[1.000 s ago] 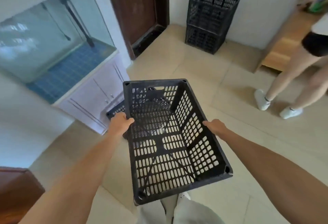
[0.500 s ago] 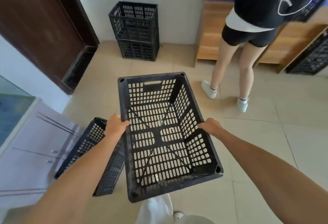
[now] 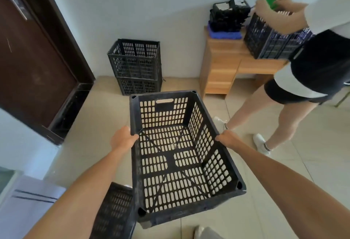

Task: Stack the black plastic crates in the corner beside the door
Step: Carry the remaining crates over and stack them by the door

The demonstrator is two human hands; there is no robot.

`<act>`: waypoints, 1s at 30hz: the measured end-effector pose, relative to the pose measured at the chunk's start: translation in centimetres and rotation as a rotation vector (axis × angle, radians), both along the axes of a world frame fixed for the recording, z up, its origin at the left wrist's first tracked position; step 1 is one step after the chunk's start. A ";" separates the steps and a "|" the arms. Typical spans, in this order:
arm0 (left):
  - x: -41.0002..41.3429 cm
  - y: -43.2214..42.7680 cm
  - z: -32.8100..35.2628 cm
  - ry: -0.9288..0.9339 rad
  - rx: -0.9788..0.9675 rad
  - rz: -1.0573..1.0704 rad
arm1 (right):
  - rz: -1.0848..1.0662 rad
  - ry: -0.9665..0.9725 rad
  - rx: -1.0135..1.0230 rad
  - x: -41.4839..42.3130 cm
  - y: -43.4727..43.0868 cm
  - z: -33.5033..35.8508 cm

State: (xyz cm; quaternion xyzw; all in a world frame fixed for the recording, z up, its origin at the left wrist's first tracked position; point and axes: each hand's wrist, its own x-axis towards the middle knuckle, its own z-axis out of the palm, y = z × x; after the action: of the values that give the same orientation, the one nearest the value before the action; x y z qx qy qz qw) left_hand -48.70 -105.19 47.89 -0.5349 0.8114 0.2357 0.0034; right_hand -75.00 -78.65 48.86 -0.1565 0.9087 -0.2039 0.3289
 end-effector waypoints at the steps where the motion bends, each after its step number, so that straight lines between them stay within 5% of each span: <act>1: -0.7 -1.4 0.2 -0.012 -0.017 0.004 | 0.004 0.021 0.000 -0.9 -1.5 0.1; 17: -18.6 -25.0 3.0 0.125 0.093 0.240 | 0.068 0.173 -0.085 -23.0 -29.4 0.2; 30: -31.6 -44.6 7.2 0.129 -0.088 0.281 | 0.193 0.265 -0.154 -37.8 -52.9 4.7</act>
State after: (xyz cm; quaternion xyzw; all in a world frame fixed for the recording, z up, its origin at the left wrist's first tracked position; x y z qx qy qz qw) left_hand -80.32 -149.79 55.08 -0.6267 0.7364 0.2320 -0.1052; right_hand -112.80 -131.55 53.60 -0.2932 0.9066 -0.2178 0.2115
